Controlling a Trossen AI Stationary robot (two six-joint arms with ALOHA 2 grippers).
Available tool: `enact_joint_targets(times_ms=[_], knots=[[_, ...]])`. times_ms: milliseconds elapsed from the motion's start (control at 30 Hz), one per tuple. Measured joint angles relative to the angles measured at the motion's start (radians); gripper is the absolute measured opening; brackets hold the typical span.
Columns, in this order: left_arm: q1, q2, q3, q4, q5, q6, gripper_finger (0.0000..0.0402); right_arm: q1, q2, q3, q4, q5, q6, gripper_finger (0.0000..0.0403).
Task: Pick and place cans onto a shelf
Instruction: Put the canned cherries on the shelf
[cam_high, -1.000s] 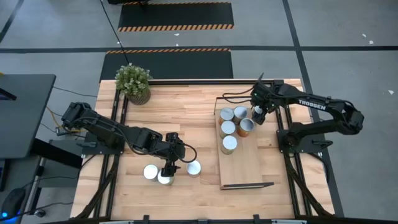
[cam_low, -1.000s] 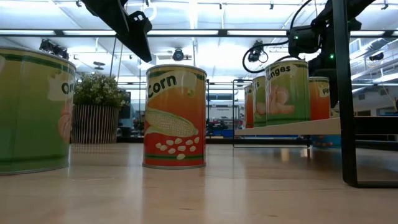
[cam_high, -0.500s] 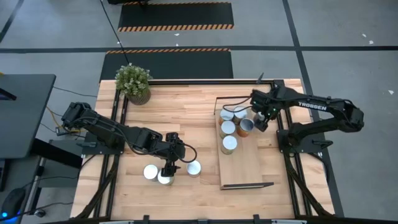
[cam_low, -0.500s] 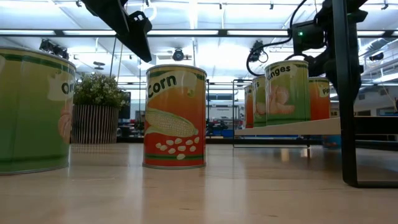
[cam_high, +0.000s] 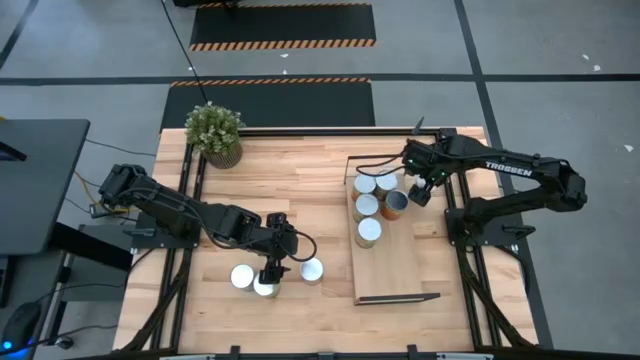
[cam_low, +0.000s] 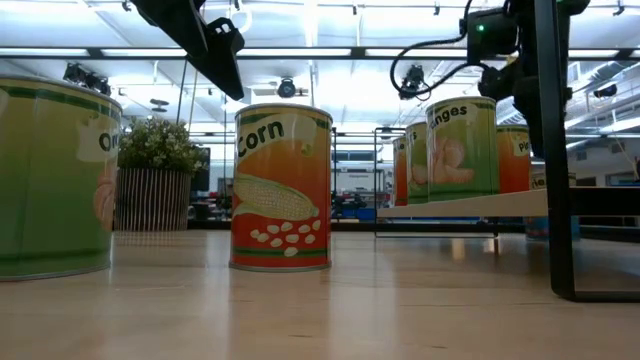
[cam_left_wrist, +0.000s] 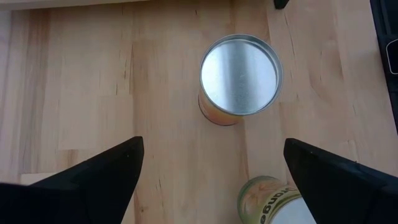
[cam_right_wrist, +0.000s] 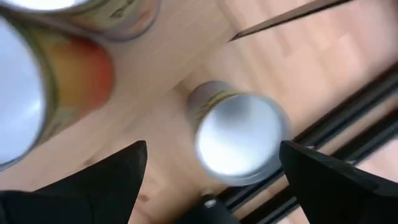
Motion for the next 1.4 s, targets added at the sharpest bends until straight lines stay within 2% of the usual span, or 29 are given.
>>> enact_joint_targets(times_ms=[367,633,1000,1400], knots=[[0.0,0.0,0.0,0.0,0.0,0.0,0.0393,-0.108,0.001,-0.059,0.09,0.031,-0.075,0.038],[0.0,0.0,0.0,0.0,0.0,0.0,0.0393,-0.194,0.01,-0.06,0.091,-0.033,-0.128,0.0398],[0.0,0.0,0.0,0.0,0.0,0.0,0.0393,-0.196,0.085,-0.059,0.106,-0.023,-0.137,0.0399],[-0.001,0.0,0.0,-0.004,0.007,-0.014,0.0393,-0.188,0.058,-0.064,0.095,-0.035,-0.135,0.0399]])
